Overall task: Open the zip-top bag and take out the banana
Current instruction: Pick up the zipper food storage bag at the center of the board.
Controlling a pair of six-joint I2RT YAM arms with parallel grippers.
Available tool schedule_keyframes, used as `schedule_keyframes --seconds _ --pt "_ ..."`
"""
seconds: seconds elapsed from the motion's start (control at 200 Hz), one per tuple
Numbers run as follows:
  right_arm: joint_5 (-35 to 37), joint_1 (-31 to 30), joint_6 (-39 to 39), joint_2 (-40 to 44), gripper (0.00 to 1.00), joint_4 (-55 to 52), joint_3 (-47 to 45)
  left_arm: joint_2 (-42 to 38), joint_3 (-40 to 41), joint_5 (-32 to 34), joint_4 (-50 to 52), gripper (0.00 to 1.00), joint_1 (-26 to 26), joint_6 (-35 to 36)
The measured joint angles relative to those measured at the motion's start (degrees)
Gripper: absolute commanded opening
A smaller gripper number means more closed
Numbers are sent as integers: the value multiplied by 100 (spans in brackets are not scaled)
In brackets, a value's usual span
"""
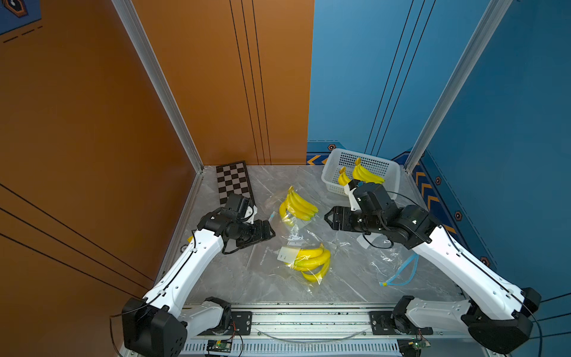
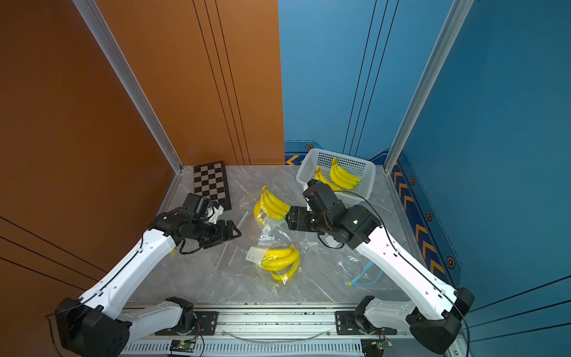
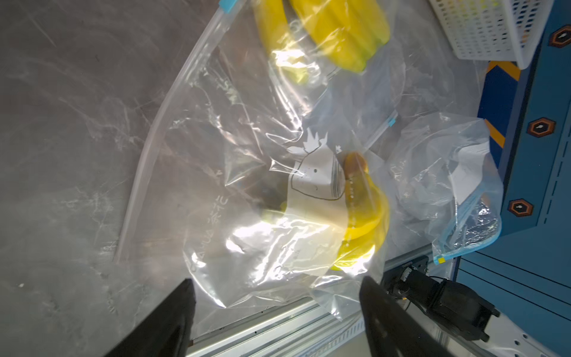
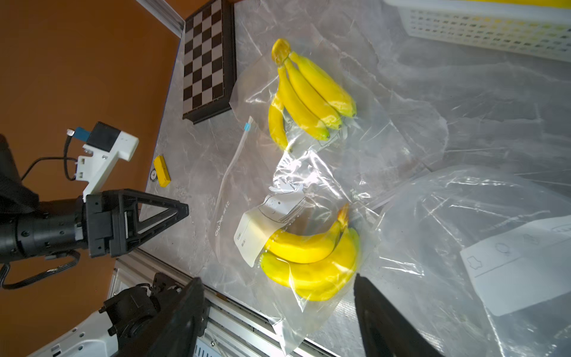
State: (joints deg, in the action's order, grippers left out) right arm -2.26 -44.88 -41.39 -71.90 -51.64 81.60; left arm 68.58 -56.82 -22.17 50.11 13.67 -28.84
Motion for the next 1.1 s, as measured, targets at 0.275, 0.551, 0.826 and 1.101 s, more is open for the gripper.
schedule_keyframes --seconds 0.275,0.551,0.826,1.101 --pt "-140 -107 -225 -201 78 387 -343 1215 229 -367 -627 85 -732 1281" --pt "-356 269 -304 179 78 535 -623 2509 -26 -581 -1097 84 -778 2090" --pt "-529 859 -369 527 78 579 -883 3241 -437 -1187 -1362 63 -455 2358" --pt "-612 839 -367 417 78 605 -881 3351 -391 -1661 -1379 9 -400 2308"
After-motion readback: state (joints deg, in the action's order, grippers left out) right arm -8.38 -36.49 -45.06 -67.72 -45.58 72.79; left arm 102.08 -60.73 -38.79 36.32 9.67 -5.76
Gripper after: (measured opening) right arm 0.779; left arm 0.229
